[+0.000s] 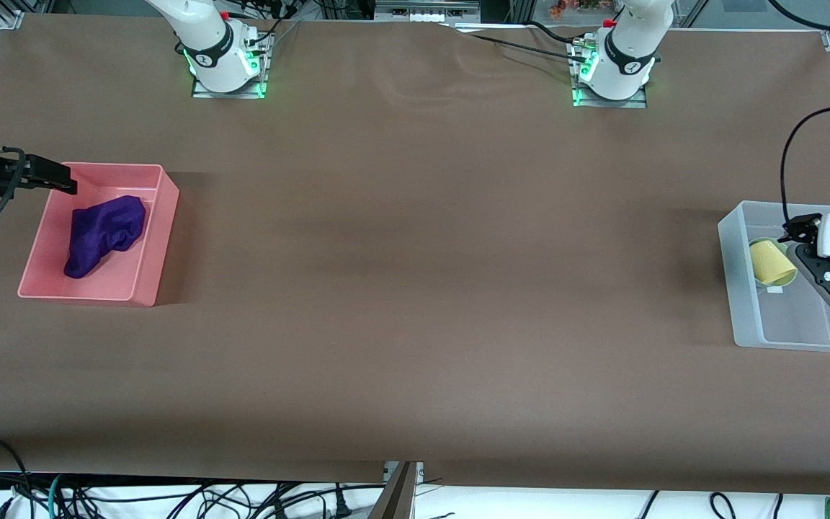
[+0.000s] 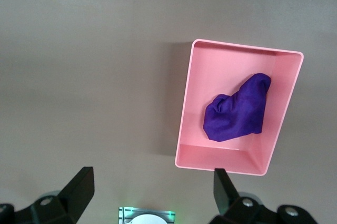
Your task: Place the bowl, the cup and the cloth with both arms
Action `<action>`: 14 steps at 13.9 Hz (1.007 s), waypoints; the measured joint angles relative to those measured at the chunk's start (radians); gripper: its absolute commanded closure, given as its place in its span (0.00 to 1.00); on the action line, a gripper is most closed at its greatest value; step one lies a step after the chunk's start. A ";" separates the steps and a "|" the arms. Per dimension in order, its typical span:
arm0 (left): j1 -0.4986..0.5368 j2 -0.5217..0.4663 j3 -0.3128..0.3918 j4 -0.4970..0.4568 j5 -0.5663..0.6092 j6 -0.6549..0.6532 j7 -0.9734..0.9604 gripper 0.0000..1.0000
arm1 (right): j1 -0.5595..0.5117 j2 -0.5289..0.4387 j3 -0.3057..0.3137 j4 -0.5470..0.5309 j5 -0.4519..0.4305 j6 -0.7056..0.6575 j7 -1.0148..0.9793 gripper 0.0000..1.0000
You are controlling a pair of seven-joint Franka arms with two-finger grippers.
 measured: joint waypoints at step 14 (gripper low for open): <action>-0.615 -0.314 0.405 0.031 -0.292 -0.197 -0.891 0.00 | 0.001 0.001 0.001 0.003 0.000 0.002 0.000 0.00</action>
